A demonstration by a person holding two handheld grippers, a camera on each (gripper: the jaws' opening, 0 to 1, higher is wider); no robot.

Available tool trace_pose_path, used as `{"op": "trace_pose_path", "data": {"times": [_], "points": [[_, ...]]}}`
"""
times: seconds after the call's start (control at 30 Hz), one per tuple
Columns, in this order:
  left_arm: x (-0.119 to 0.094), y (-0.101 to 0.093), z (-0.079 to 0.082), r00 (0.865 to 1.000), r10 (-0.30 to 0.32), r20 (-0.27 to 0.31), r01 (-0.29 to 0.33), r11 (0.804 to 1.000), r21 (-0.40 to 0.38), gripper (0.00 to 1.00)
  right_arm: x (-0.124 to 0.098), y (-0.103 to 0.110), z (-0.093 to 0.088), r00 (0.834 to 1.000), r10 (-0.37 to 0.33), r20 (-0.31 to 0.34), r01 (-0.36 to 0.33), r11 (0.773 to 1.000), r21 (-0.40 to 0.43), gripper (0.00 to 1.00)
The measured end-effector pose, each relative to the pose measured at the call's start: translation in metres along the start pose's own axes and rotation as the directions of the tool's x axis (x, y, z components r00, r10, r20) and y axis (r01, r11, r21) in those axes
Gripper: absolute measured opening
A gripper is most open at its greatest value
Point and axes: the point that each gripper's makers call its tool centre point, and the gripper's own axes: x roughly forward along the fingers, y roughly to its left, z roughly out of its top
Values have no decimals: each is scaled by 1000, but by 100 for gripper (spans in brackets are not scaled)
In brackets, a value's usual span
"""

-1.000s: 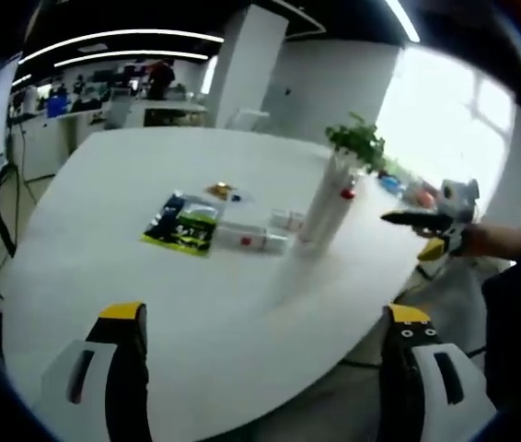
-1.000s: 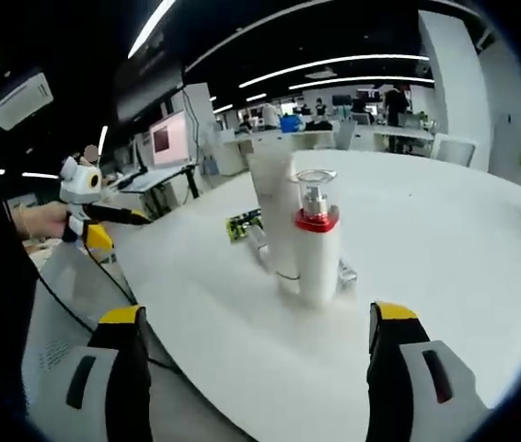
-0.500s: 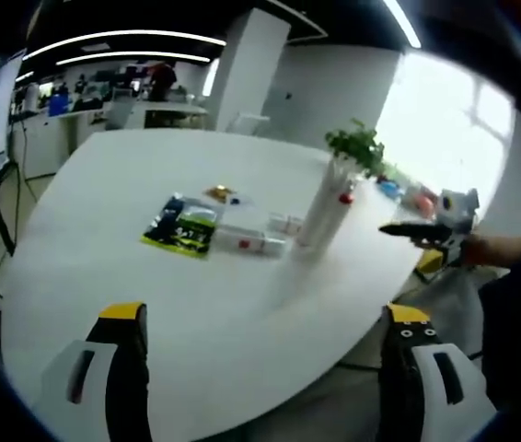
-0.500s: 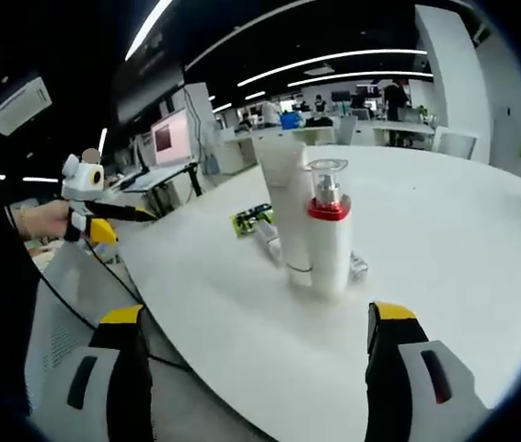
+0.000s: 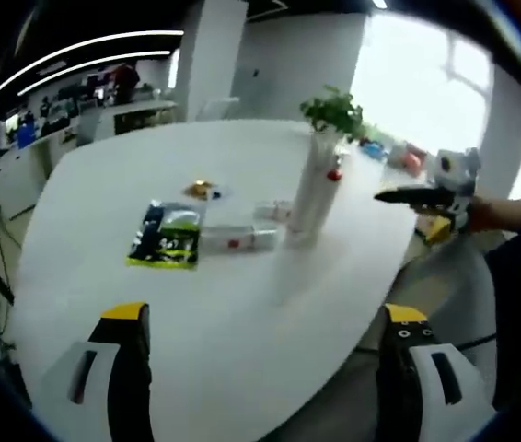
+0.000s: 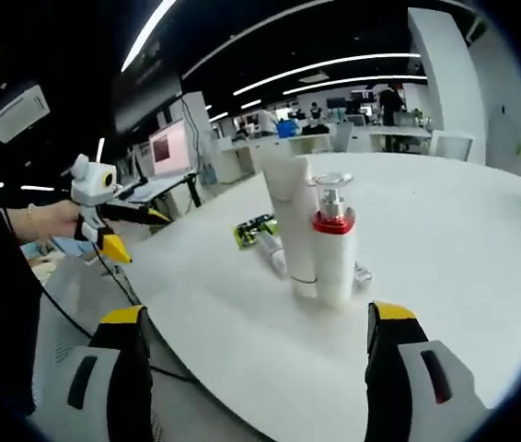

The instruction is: Arrange the skincare products in the storage area until every visible bottle or jar stands upright without overlapping.

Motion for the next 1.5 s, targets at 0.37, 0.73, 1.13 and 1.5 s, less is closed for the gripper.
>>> {"op": "trace_pose_path", "data": {"times": [0.37, 0.73, 1.13, 1.5], "points": [[30, -2, 15, 993, -85, -82, 96, 986, 134, 95, -1, -6, 1, 1000, -28, 8, 28, 999, 32, 97], [63, 4, 18, 973, -119, -199, 173, 945, 278, 88, -1, -12, -3, 998, -62, -5, 62, 997, 38, 97], [90, 13, 26, 945, -121, -304, 242, 884, 400, 85, -2, -19, -4, 995, -98, -1, 98, 994, 56, 97], [126, 17, 35, 917, -115, -381, 304, 820, 485, 82, -2, -20, -6, 993, -117, -25, 118, 992, 36, 96]]}}
